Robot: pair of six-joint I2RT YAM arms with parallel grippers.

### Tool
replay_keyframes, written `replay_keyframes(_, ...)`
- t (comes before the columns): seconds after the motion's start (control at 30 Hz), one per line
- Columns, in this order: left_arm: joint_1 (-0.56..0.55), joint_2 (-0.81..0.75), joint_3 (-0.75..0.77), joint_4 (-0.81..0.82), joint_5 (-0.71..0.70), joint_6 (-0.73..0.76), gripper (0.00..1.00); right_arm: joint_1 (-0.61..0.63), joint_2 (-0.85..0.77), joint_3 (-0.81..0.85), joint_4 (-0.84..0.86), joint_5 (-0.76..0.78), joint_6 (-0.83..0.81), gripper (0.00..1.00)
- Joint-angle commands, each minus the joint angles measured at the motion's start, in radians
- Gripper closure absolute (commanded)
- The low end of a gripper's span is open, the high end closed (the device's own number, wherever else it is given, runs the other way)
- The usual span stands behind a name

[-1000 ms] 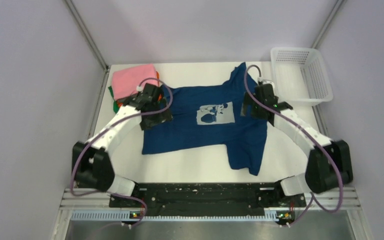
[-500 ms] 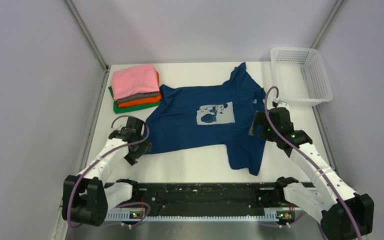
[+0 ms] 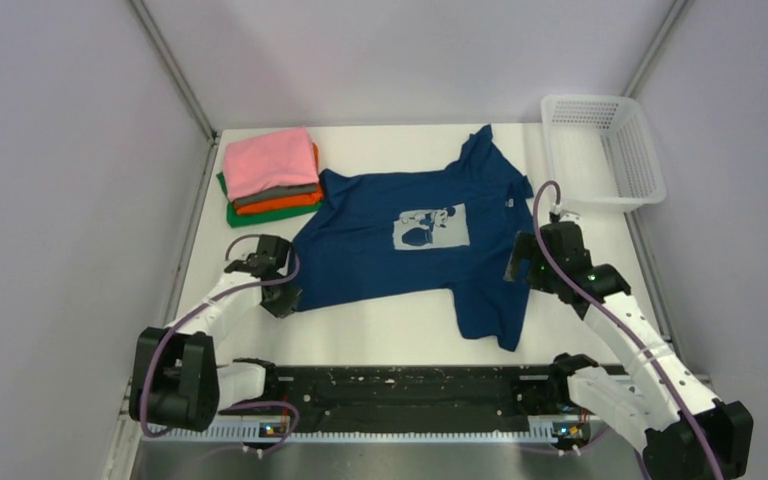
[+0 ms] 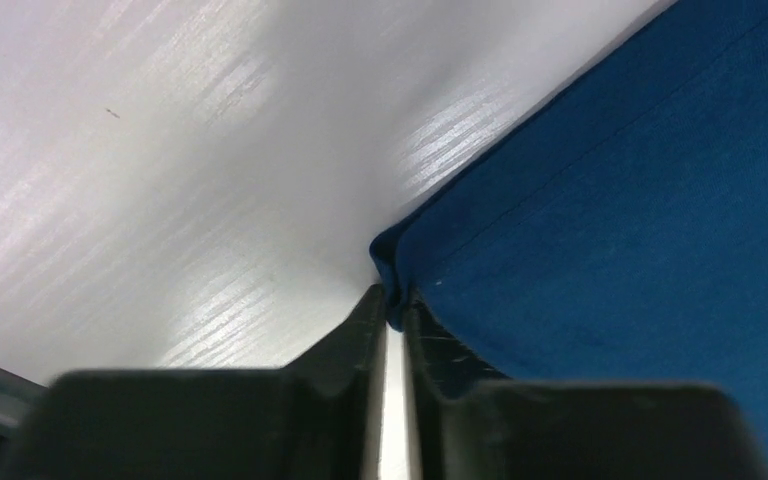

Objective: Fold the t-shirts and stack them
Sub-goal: Flatten out the tshirt

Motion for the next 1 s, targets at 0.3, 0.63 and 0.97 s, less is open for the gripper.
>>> replay_keyframes(0.3, 0.010, 0.054, 0.008, 0.004, 0.001, 0.024, 1.00, 0.058, -0.049, -0.014, -0.342, -0.141, 0.192, 0.18)
replay_keyframes(0.63, 0.010, -0.010, -0.032, 0.026, 0.033, 0.068, 1.00, 0.185, 0.031, -0.176, -0.156, -0.126, 0.323, 0.37)
replay_keyframes(0.97, 0.011, -0.036, -0.031, 0.031, 0.028, 0.091, 1.00, 0.248, 0.135, -0.258, -0.033, -0.082, 0.405, 0.49)
